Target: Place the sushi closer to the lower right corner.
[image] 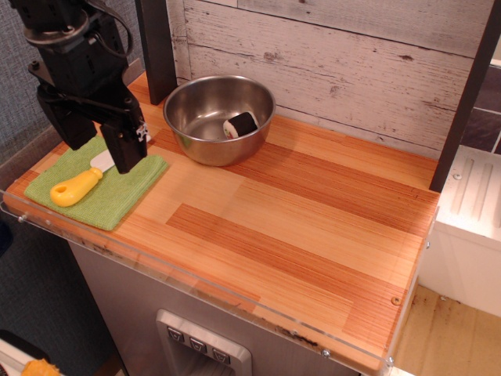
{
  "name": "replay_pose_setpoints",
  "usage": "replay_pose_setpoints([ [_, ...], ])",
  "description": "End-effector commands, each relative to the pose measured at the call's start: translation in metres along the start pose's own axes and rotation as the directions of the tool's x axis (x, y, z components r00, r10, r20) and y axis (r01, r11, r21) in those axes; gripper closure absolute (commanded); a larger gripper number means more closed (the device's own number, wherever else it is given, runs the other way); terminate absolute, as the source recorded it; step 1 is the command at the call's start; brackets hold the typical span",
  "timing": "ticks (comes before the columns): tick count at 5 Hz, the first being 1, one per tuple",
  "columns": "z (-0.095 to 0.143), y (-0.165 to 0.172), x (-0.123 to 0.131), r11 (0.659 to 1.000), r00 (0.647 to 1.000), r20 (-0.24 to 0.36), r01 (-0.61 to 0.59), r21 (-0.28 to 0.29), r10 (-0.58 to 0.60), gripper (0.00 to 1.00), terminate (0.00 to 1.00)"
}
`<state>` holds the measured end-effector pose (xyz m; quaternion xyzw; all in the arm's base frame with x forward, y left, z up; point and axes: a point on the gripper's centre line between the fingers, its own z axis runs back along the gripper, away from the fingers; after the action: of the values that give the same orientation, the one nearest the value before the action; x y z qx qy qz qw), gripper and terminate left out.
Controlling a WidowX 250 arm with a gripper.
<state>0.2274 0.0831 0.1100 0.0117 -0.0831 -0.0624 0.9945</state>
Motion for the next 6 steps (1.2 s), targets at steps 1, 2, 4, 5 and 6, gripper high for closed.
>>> replay_pose_setpoints([
  [1,0.0,0.0,0.0,1.0,1.0,0.0,0.0,0.0,0.0,0.0,0.0],
  [2,-0.014,-0.004,0.037,1.0,1.0,-0.005,-0.012,0.002,0.012,0.0,0.0],
  [4,-0.033,-0.009,0.119,0.999,0.999,0.021,-0.026,0.035,0.025,0.0,0.0],
  [5,-0.041,-0.008,0.14,0.998,0.999,0.027,-0.029,0.062,0.027,0.0,0.0],
  [6,-0.047,-0.003,0.145,0.996,0.998,0.024,-0.056,0.07,0.054,0.0,0.0],
])
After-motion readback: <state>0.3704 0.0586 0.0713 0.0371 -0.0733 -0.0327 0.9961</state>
